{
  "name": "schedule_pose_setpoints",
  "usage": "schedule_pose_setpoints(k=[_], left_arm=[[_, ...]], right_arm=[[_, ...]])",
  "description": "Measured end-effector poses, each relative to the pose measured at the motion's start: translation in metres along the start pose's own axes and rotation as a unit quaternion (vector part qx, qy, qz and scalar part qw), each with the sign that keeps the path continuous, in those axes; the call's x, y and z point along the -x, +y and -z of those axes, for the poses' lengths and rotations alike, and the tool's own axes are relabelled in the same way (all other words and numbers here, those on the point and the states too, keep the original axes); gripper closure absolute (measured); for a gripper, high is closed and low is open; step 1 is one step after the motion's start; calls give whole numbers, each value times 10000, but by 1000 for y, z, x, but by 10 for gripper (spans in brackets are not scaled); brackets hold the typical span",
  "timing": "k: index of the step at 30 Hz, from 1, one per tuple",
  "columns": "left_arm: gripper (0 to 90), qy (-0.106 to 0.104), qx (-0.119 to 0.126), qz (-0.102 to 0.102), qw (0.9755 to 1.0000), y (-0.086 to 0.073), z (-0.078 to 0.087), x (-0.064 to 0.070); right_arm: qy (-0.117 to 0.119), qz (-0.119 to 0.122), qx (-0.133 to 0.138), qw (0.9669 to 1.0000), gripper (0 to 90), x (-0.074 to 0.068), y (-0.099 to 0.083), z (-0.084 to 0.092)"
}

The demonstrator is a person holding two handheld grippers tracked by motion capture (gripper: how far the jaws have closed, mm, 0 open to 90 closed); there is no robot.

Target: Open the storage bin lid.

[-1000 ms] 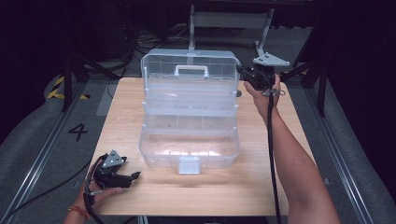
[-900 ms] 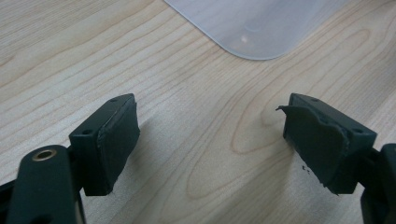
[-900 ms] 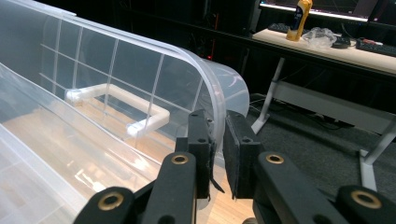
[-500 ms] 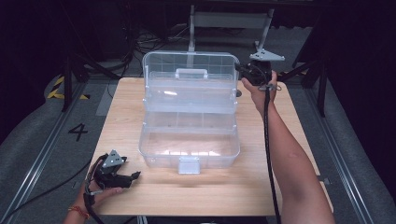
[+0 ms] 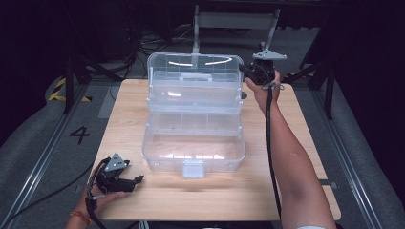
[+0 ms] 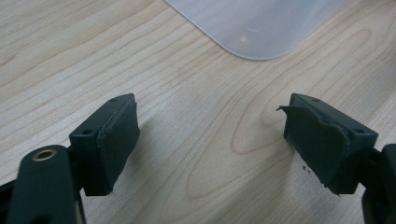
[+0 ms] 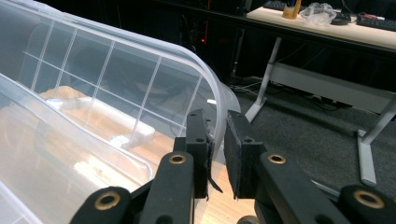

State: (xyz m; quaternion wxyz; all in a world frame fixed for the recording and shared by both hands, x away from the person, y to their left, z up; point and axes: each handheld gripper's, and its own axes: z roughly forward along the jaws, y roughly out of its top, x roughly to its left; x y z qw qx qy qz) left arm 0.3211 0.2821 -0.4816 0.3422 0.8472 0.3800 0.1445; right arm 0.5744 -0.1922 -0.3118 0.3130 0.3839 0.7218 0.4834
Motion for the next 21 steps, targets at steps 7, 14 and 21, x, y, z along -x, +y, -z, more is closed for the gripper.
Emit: schedule_pose_setpoints(k=[7, 14, 21], left_arm=[[188, 121, 9, -60, 9999, -1, 2, 1], [188, 72, 12, 11, 10000, -2, 2, 3], [188, 94, -27, 23, 9999, -3, 3, 4]], right_arm=[[-31, 37, -79, 10000, 805, 2, -3, -7], [-21, -31, -87, 10000, 804, 4, -4, -11], [-87, -14, -160, 9998, 802, 4, -4, -17]])
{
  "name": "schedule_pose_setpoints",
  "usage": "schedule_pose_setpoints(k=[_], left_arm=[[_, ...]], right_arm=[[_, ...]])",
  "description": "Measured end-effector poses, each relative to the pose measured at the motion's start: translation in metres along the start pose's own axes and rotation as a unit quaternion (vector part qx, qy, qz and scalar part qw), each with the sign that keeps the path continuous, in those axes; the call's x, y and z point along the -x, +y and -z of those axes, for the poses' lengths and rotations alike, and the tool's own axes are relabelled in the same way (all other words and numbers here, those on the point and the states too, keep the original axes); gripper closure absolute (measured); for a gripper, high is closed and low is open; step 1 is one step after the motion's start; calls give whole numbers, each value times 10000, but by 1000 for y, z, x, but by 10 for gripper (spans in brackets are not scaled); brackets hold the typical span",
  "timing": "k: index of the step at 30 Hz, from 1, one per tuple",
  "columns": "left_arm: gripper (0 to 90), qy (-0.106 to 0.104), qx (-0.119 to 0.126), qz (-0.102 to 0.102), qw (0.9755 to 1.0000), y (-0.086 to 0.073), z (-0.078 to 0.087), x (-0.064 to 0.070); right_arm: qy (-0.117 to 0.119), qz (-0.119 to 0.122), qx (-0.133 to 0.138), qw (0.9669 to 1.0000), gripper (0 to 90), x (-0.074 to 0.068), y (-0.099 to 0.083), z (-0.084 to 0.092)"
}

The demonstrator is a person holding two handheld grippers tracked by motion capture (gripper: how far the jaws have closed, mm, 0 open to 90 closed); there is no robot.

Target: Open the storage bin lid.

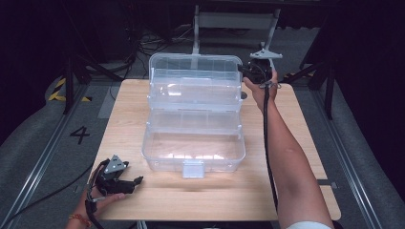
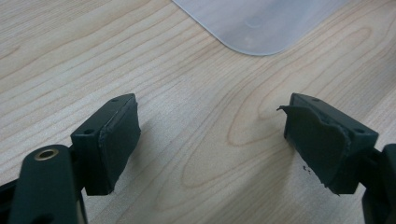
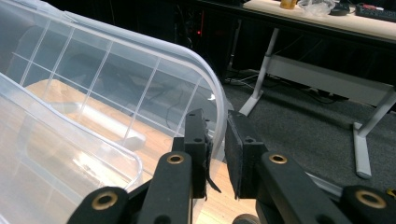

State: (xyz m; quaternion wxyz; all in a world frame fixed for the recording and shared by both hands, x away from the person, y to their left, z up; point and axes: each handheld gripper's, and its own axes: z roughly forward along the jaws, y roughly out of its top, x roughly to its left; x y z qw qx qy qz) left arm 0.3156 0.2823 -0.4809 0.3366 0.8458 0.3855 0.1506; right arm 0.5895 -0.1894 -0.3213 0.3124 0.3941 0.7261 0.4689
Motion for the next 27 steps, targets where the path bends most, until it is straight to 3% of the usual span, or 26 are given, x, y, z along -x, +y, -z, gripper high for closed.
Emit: schedule_pose_setpoints(k=[27], left_arm=[[188, 7, -4, 8, 10000, 0, 0, 0]], right_arm=[[-67, -152, -260, 9995, 787, 7, -13, -29]])
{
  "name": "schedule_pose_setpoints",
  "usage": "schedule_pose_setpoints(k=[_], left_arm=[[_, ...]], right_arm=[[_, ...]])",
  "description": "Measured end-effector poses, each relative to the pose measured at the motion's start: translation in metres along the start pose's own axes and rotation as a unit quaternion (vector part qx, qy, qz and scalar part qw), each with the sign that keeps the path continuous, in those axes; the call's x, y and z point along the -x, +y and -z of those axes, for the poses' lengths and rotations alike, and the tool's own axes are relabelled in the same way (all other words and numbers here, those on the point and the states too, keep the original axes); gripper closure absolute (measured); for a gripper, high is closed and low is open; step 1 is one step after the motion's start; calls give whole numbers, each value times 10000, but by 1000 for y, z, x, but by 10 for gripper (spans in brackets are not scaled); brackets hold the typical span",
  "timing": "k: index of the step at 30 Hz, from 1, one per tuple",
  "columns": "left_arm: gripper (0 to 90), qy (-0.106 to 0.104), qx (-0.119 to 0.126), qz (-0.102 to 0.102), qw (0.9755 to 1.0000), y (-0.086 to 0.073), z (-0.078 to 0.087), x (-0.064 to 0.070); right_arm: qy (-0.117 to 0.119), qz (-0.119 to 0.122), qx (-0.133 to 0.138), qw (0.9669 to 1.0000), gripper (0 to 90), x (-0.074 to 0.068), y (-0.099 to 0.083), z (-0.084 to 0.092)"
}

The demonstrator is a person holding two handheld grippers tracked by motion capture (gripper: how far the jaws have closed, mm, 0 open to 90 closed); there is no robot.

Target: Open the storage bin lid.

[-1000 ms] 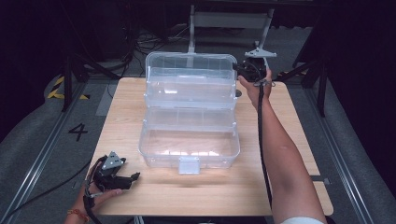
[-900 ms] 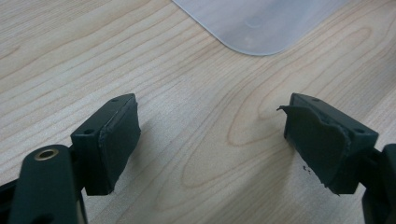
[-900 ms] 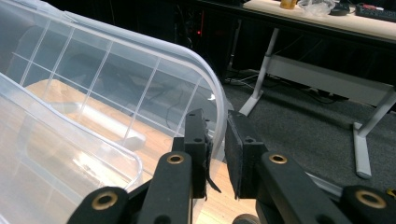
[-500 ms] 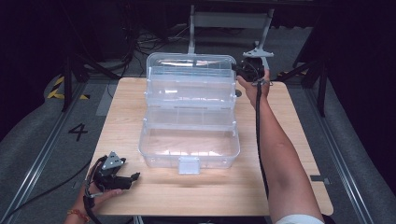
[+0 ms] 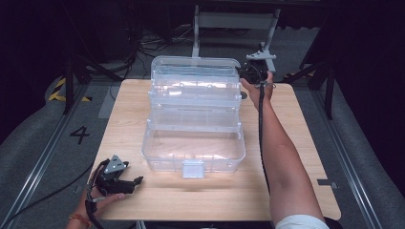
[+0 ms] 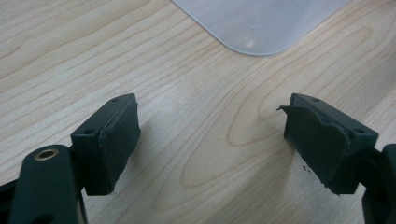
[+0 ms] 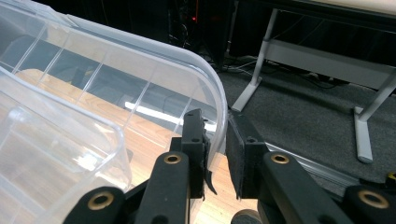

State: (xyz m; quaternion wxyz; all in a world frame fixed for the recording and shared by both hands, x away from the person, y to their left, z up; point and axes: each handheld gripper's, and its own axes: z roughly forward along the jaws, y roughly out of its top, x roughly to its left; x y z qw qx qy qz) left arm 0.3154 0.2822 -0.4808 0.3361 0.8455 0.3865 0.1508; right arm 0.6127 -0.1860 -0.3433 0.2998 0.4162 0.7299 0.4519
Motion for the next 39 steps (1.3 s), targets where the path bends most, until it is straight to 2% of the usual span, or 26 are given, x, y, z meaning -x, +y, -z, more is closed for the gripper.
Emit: schedule_pose_setpoints(k=[9, 17, 21, 23, 24, 25, 27, 29, 31, 32, 33, 36, 39], left_arm=[[188, 16, 28, 10, 10000, 0, 0, 0], [188, 27, 33, 5, 10000, 0, 0, 0], [188, 36, 30, 7, 10000, 0, 0, 0], [188, 49, 24, -29, 10000, 0, 0, 0], [189, 20, 36, 66, 10000, -1, 0, 1], [188, 36, 32, 22, 10000, -1, 0, 1], [188, 34, 25, 6, 10000, 0, 0, 0], [188, 37, 21, -1, 10000, 0, 0, 0], [189, 41, 20, -8, 10000, 0, 0, 0], [188, 24, 29, 14, 10000, 0, 0, 0], [188, 24, 28, 11, 10000, 0, 0, 0], [187, 22, 30, 15, 10000, 0, 0, 0], [187, 22, 26, 11, 10000, 0, 0, 0]], right_arm=[[21, -60, -108, 9999, 775, 2, -6, -9], [95, -311, -252, 9992, 771, 6, -12, -17], [28, -269, -298, 9992, 770, 5, -13, -21], [29, -307, -317, 9990, 768, 5, -15, -22], [33, -327, -323, 9989, 767, 6, -16, -23], [33, -353, -344, 9988, 765, 6, -17, -24], [-3, -236, -500, 9985, 763, 5, -19, -27], [-4, -140, -637, 9979, 816, 5, -22, -29], [32, -188, -541, 9984, 830, 7, -25, -27], [147, -293, -464, 9984, 838, 9, -26, -26], [180, -295, -470, 9983, 835, 10, -27, -25], [155, -149, -533, 9983, 838, 7, -26, -24], [151, -127, -539, 9984, 838, 7, -25, -23]])
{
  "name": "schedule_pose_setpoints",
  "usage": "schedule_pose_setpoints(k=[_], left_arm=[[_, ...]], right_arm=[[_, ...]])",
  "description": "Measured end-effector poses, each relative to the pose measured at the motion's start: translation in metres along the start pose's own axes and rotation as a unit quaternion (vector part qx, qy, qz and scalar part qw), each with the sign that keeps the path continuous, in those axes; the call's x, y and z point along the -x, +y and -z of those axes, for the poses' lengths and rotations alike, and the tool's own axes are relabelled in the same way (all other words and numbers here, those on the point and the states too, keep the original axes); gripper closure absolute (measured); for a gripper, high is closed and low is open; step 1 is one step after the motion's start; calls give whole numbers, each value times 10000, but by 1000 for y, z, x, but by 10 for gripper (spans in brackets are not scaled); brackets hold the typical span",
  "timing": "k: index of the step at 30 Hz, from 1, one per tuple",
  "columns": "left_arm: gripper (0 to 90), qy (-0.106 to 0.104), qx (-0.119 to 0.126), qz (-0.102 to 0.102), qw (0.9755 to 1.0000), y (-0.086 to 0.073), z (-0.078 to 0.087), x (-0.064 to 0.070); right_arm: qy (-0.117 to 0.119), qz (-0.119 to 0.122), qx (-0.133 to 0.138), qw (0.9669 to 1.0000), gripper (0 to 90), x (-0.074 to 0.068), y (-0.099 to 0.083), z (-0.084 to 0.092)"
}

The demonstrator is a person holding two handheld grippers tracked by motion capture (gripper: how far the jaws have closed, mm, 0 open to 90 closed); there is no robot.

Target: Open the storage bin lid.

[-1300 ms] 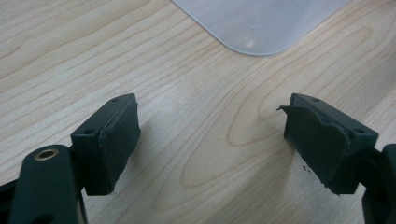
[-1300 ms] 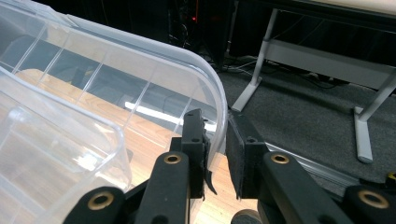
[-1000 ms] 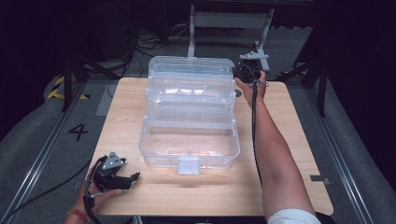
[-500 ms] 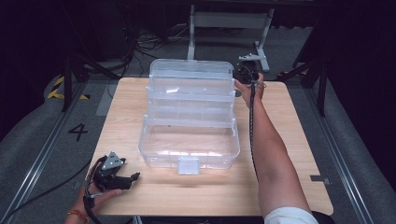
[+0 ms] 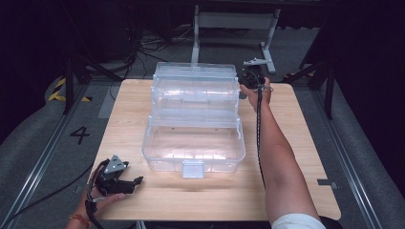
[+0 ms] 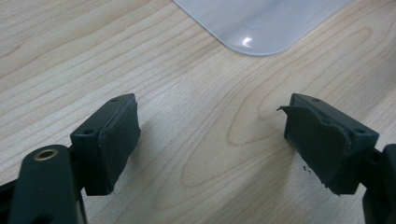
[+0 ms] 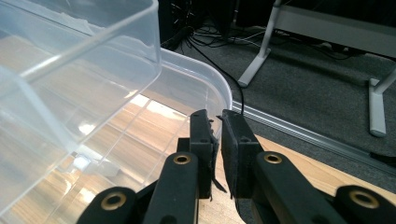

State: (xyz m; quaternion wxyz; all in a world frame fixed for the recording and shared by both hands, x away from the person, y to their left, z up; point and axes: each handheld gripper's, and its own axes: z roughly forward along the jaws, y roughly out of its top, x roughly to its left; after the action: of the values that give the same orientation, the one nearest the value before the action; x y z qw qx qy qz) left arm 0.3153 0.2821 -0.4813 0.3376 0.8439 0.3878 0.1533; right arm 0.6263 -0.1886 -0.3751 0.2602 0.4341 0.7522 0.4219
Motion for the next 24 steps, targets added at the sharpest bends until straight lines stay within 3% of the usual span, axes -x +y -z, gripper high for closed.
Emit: schedule_pose_setpoints(k=[6, 24], left_arm=[[186, -7, -1, -4, 10000, 0, 0, 0], [184, -20, 4, 7, 10000, 0, 0, 0]], right_arm=[[22, 38, -11, 10000, 835, -1, 0, 2], [81, 441, -19, 9990, 832, -11, 2, 14]])
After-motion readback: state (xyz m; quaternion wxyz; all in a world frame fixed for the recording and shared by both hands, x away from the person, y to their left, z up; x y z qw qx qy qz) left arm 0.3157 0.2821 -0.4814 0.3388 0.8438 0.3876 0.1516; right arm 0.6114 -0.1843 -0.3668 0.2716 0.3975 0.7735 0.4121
